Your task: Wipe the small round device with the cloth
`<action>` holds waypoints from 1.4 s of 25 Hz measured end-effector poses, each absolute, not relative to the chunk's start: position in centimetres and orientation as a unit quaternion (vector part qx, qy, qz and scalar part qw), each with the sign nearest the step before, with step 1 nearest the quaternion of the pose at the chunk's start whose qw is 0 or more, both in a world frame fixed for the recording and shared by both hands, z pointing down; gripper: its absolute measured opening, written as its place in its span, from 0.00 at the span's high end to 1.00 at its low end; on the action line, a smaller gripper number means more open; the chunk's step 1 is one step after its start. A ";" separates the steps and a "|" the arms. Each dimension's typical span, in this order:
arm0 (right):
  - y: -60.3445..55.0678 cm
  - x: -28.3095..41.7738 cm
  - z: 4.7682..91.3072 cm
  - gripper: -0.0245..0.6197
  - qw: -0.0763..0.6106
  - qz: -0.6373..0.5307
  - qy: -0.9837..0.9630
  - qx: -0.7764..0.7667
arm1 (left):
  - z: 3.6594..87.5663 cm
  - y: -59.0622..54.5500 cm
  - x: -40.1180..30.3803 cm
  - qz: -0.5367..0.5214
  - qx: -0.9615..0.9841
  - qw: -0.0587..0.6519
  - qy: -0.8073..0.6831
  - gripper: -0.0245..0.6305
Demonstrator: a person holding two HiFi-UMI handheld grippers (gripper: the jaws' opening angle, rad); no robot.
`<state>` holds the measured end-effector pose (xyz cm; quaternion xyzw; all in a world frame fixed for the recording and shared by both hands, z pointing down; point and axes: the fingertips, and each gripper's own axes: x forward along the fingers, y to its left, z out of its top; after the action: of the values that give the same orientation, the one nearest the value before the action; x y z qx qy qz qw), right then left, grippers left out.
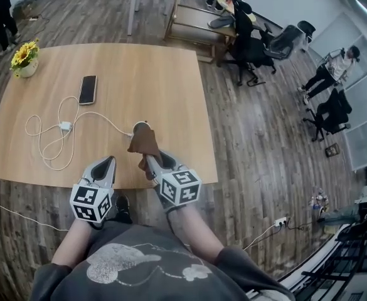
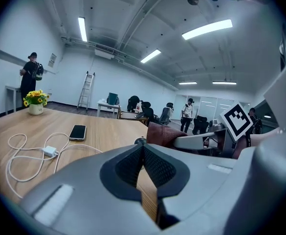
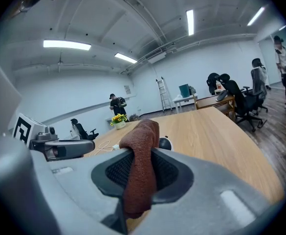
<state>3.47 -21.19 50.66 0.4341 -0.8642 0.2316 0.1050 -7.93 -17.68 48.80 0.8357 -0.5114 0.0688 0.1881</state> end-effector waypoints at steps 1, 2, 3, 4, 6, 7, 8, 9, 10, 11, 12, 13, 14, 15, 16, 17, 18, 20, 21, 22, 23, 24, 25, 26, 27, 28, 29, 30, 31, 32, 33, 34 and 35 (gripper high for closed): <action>-22.0 3.1 50.9 0.85 0.108 0.235 -0.862 0.436 | 49.0 -18.4 -8.3 0.068 0.836 0.190 -0.510 0.93; -22.8 2.8 51.2 0.85 0.112 0.241 -0.859 0.438 | 49.0 -19.0 -8.5 0.068 0.837 0.192 -0.508 0.93; -23.5 2.5 51.5 0.85 0.117 0.249 -0.855 0.439 | 49.0 -19.6 -8.7 0.067 0.838 0.193 -0.506 0.93; -24.0 2.2 51.9 0.85 0.123 0.256 -0.852 0.440 | 49.0 -20.1 -8.9 0.067 0.839 0.193 -0.504 0.93; -24.9 1.7 52.7 0.85 0.140 0.265 -0.845 0.442 | 49.0 -21.0 -9.3 0.065 0.842 0.195 -0.499 0.93; -25.3 1.5 53.1 0.85 0.147 0.267 -0.843 0.444 | 49.2 -21.3 -9.6 0.064 0.843 0.197 -0.496 0.93; -25.6 1.4 53.5 0.85 0.153 0.269 -0.839 0.447 | 49.4 -21.6 -9.8 0.064 0.844 0.200 -0.494 0.93; -25.8 1.5 53.8 0.85 0.155 0.272 -0.835 0.452 | 49.7 -21.9 -10.0 0.064 0.845 0.202 -0.491 0.93; -25.9 1.7 54.0 0.85 0.155 0.276 -0.831 0.458 | 50.0 -22.2 -10.2 0.066 0.846 0.204 -0.488 0.93; -26.0 1.9 54.1 0.85 0.152 0.281 -0.826 0.465 | 50.2 -22.5 -10.3 0.068 0.847 0.206 -0.485 0.93; -26.1 2.3 54.1 0.85 0.147 0.286 -0.821 0.472 | 50.4 -22.8 -10.3 0.070 0.848 0.207 -0.482 0.93; -26.1 2.8 54.2 0.85 0.143 0.291 -0.816 0.479 | 50.5 -23.2 -10.4 0.072 0.849 0.208 -0.480 0.93; -26.1 3.3 54.3 0.85 0.141 0.294 -0.811 0.486 | 50.6 -23.5 -10.4 0.072 0.849 0.210 -0.479 0.93; -26.1 3.8 54.5 0.85 0.141 0.297 -0.806 0.493 | 50.7 -23.8 -10.5 0.072 0.849 0.211 -0.478 0.93; -26.1 4.2 54.7 0.85 0.142 0.300 -0.800 0.499 | 50.8 -24.0 -10.5 0.071 0.849 0.212 -0.478 0.93; -26.0 4.7 55.1 0.85 0.143 0.303 -0.796 0.505 | 51.0 -24.2 -10.5 0.070 0.849 0.213 -0.478 0.93; -26.0 5.1 55.4 0.85 0.142 0.307 -0.791 0.509 | 51.1 -24.4 -10.5 0.071 0.850 0.213 -0.477 0.93; -25.9 6.1 55.8 0.85 0.141 0.313 -0.785 0.516 | 51.3 -24.6 -10.2 0.073 0.850 0.213 -0.476 0.93; -25.8 6.5 55.8 0.85 0.142 0.314 -0.783 0.518 | 51.3 -24.7 -9.9 0.074 0.851 0.212 -0.475 0.93; -25.9 7.0 55.8 0.85 0.143 0.314 -0.782 0.519 | 51.2 -24.8 -9.6 0.074 0.851 0.211 -0.475 0.93; -26.0 7.4 55.7 0.85 0.145 0.314 -0.781 0.520 | 51.0 -24.9 -9.3 0.075 0.851 0.210 -0.475 0.93; -26.1 7.8 55.5 0.85 0.145 0.313 -0.782 0.519 | 50.8 -24.9 -9.1 0.075 0.850 0.209 -0.477 0.93; -26.2 8.1 55.3 0.85 0.145 0.313 -0.783 0.518 | 50.6 -25.0 -8.9 0.075 0.849 0.208 -0.479 0.93; -26.3 8.3 55.0 0.85 0.144 0.312 -0.785 0.515 | 50.4 -25.1 -8.7 0.074 0.848 0.208 -0.482 0.93; -26.5 8.3 54.6 0.85 0.141 0.309 -0.790 0.510 | 50.2 -25.1 -8.7 0.073 0.846 0.208 -0.486 0.93; -26.6 8.1 54.0 0.85 0.136 0.304 -0.798 0.502 | 50.0 -25.1 -8.6 0.071 0.844 0.208 -0.490 0.93; -26.6 7.8 53.3 0.85 0.132 0.296 -0.810 0.489 | 49.8 -25.0 -8.6 0.070 0.842 0.208 -0.493 0.93; -26.6 7.2 52.6 0.85 0.130 0.286 -0.823 0.473 | 49.6 -25.0 -8.6 0.069 0.840 0.207 -0.497 0.93; -26.4 6.6 52.0 0.85 0.130 0.276 -0.836 0.455 | 49.5 -25.0 -8.5 0.070 0.838 0.206 -0.501 0.93; -26.1 5.9 51.6 0.85 0.135 0.268 -0.849 0.435 | 49.5 -24.9 -8.3 0.072 0.836 0.206 -0.504 0.93; -25.8 5.3 51.5 0.85 0.143 0.261 -0.860 0.416 | 49.5 -24.9 -8.2 0.074 0.833 0.207 -0.507 0.93; -25.4 4.6 51.7 0.85 0.153 0.255 -0.867 0.398 | 49.7 -24.9 -8.2 0.076 0.830 0.209 -0.511 0.93; -25.0 4.1 52.1 0.85 0.164 0.252 -0.873 0.385 | 49.8 -24.9 -8.1 0.077 0.828 0.212 -0.514 0.93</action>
<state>4.06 -24.97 52.13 0.3848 -0.8726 0.2519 0.1642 -8.09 -24.86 49.84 0.8278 -0.5136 0.0770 0.2121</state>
